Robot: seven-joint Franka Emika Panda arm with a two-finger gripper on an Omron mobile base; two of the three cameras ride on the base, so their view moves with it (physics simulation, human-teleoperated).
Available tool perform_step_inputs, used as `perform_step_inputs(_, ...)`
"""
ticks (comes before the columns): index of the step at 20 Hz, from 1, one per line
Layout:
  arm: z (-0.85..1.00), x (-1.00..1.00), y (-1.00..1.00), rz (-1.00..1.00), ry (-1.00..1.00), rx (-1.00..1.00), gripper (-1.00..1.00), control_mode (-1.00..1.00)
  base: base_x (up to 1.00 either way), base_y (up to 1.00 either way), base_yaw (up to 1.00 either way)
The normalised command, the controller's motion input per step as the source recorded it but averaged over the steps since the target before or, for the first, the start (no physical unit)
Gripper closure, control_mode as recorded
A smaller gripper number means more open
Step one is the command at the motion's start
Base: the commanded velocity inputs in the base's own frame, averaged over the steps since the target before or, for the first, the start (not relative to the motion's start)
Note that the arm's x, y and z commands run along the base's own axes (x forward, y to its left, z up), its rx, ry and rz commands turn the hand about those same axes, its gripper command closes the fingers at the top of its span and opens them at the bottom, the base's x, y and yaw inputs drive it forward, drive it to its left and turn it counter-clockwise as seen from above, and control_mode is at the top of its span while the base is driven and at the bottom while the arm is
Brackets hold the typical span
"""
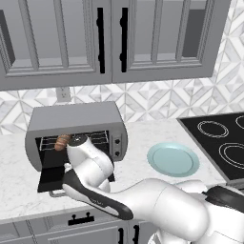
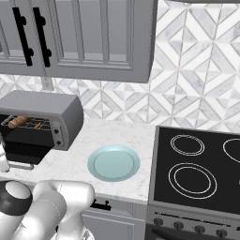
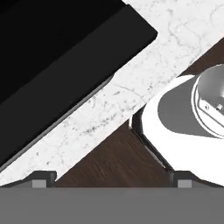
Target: Pick up the kebab skewer and baguette bread, and place them inside the toaster oven. Close the toaster oven door and start by setting the timer.
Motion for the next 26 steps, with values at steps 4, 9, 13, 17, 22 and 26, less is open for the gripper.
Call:
perform_step_inputs(4, -0.1, 0.09, 0.14, 0.28, 0.1, 0.0, -1.0, -1.0, 0.0, 0.0, 0.0)
perform_step_inputs(9, -0.25, 0.22, 0.25, 0.27, 0.09, 0.0, -1.0, -1.0, 0.0, 0.0, 0.0)
perform_step_inputs(13, -0.42, 0.23, 0.45, 0.16, 0.05, -0.01, -1.0, -1.0, 0.0, 0.0, 0.0)
perform_step_inputs(17, -0.24, 0.28, 0.27, 0.03, 0.0, 0.0, -1.0, -1.0, 0.0, 0.0, 0.0)
perform_step_inputs(22, -0.2, 0.24, 0.03, 0.0, -0.02, -0.02, -1.0, -1.0, 0.0, 0.0, 0.0)
perform_step_inputs(26, -0.29, 0.12, 0.08, 0.0, -0.01, -0.03, -1.0, -1.0, 0.0, 0.0, 0.0)
